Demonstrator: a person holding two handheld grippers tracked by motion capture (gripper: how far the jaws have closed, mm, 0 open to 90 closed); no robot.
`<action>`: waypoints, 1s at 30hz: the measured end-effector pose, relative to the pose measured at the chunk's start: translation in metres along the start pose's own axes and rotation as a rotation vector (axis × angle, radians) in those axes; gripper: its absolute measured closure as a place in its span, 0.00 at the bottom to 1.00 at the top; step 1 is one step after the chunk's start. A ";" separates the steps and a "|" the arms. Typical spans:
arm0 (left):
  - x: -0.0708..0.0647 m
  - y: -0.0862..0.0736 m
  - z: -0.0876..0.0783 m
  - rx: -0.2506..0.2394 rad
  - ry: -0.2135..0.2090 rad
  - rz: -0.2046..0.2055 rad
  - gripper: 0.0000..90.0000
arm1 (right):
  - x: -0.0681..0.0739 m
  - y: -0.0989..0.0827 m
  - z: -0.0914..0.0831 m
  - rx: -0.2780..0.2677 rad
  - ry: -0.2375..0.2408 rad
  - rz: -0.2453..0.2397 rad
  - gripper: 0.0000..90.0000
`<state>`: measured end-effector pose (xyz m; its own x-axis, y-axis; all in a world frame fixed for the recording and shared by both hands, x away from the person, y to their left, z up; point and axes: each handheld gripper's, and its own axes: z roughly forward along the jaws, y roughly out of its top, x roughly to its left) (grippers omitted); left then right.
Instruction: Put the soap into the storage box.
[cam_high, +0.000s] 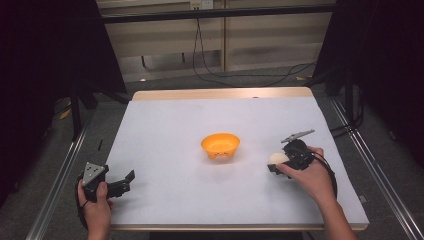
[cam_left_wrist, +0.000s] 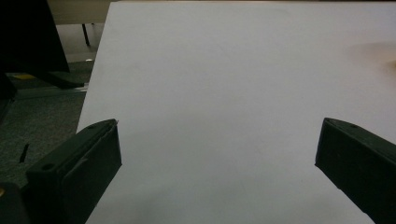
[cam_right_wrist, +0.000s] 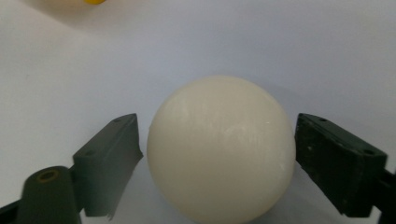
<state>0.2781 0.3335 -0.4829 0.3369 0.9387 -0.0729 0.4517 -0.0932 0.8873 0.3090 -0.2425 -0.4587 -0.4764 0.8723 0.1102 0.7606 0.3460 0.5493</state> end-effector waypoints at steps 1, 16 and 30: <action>0.000 0.000 0.000 0.000 0.002 0.004 0.00 | 0.000 0.000 0.000 0.000 0.000 0.000 0.18; 0.000 0.000 0.000 0.000 0.002 0.005 0.00 | -0.001 -0.002 0.003 -0.001 -0.004 0.014 0.27; 0.000 0.000 0.000 0.000 -0.004 0.001 0.00 | -0.001 0.000 -0.003 -0.004 0.010 -0.023 0.27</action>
<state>0.2781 0.3335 -0.4830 0.3405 0.9373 -0.0743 0.4517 -0.0938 0.8872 0.3083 -0.2449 -0.4561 -0.4980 0.8607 0.1054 0.7478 0.3647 0.5548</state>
